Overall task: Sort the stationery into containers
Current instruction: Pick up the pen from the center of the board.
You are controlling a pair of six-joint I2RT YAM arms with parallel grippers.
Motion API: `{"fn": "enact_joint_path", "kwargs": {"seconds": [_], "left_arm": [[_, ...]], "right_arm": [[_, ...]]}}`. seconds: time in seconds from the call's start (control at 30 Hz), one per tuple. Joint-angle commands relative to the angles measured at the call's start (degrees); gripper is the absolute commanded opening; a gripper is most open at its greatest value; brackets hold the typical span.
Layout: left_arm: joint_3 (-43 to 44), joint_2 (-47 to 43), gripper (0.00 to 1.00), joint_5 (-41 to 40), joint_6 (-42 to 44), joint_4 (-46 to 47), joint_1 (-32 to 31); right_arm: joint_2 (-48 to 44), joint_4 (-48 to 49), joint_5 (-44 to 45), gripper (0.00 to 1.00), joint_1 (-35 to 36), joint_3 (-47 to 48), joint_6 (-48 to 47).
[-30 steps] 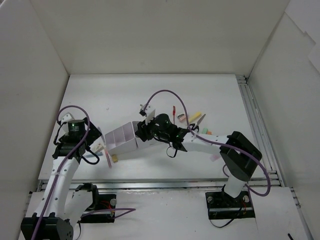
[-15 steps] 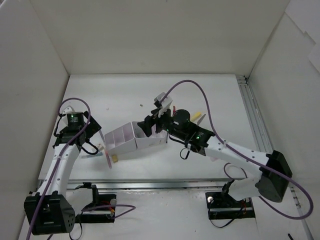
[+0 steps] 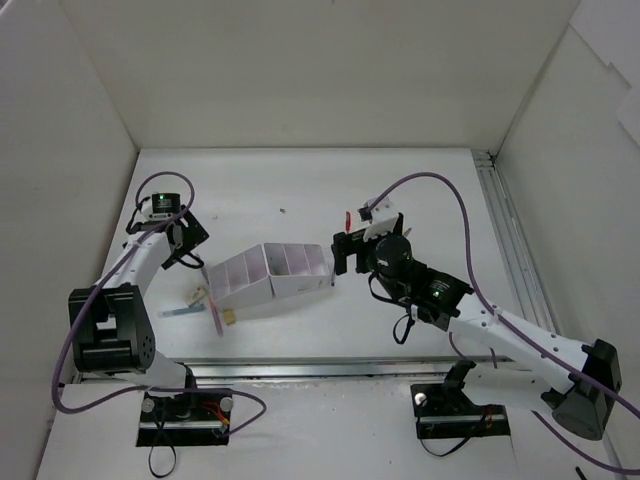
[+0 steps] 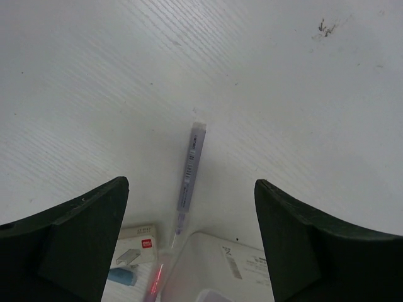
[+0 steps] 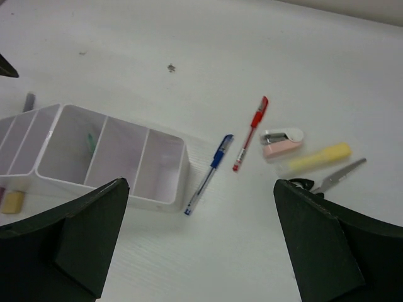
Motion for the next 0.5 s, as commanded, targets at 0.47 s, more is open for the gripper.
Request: {"fn": "enact_joint_path", "kwargs": {"seconds": [0.47], "left_arm": [[6.0,13.6,0.42,-1.4,-3.1,-1.1,-2.0]], "right_arm": [[-6.2,-4.3,8.5,0.98,-3.9,-3.3,5.5]]}}
